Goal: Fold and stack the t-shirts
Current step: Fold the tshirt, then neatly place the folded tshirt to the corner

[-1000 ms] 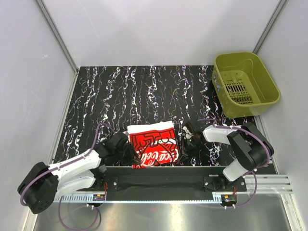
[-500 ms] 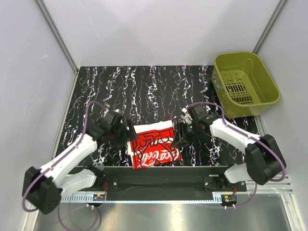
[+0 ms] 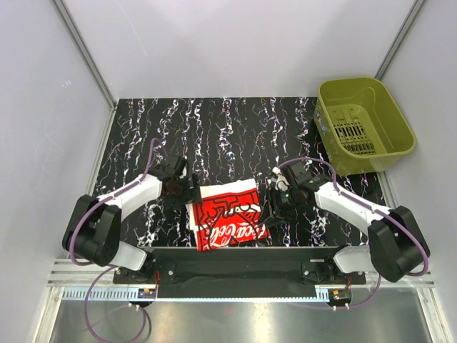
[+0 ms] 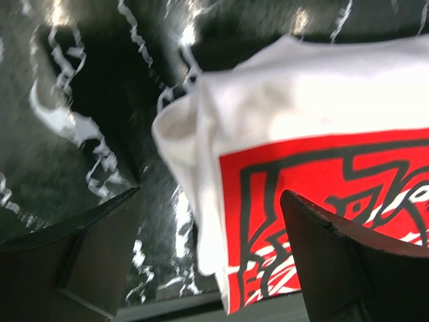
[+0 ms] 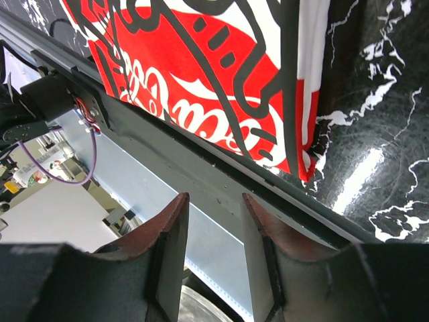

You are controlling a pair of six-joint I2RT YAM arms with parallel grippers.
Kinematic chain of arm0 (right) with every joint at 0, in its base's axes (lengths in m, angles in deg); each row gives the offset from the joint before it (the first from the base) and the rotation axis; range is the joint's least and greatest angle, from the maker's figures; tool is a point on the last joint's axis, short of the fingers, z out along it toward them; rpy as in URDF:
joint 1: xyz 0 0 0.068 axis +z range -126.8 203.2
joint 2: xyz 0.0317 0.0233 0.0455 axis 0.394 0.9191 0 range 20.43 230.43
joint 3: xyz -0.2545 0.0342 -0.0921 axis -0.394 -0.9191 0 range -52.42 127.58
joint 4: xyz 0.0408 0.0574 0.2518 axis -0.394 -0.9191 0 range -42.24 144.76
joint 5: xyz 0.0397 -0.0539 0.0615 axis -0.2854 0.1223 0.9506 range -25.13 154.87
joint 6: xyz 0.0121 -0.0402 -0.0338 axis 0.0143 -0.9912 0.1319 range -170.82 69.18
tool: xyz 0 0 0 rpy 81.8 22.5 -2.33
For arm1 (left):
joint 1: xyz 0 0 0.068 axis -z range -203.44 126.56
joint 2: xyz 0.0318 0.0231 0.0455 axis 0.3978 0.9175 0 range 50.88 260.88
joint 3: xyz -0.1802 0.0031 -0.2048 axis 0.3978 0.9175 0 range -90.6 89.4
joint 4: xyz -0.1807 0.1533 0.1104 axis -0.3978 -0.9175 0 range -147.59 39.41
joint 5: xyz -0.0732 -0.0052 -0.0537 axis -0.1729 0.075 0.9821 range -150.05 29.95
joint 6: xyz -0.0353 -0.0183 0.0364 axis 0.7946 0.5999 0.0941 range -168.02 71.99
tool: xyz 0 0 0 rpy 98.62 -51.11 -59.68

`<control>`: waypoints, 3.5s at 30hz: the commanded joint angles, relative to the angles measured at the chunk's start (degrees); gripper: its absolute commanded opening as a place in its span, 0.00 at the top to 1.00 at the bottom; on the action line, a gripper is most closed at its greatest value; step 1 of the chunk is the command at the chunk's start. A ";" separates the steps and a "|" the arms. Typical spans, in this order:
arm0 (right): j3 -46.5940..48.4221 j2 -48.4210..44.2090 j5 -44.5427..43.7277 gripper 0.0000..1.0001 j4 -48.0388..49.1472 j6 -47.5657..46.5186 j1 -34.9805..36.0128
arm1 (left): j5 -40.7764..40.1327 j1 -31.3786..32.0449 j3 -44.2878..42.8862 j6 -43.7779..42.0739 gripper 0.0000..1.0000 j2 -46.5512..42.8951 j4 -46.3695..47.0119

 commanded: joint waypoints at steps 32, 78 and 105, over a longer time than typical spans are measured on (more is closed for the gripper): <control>0.98 -2.55 4.55 0.57 -3.58 -4.43 -0.38 | 2.63 -10.83 -11.88 -24.30 1.00 5.98 13.45; 29.90 29.70 2.70 0.57 -19.06 -14.72 -15.05 | -13.18 -35.12 -90.99 -32.23 1.00 66.03 24.24; 32.45 33.05 4.37 0.58 -20.11 -14.81 -17.17 | -22.67 -34.85 -91.71 -29.06 0.63 66.65 28.91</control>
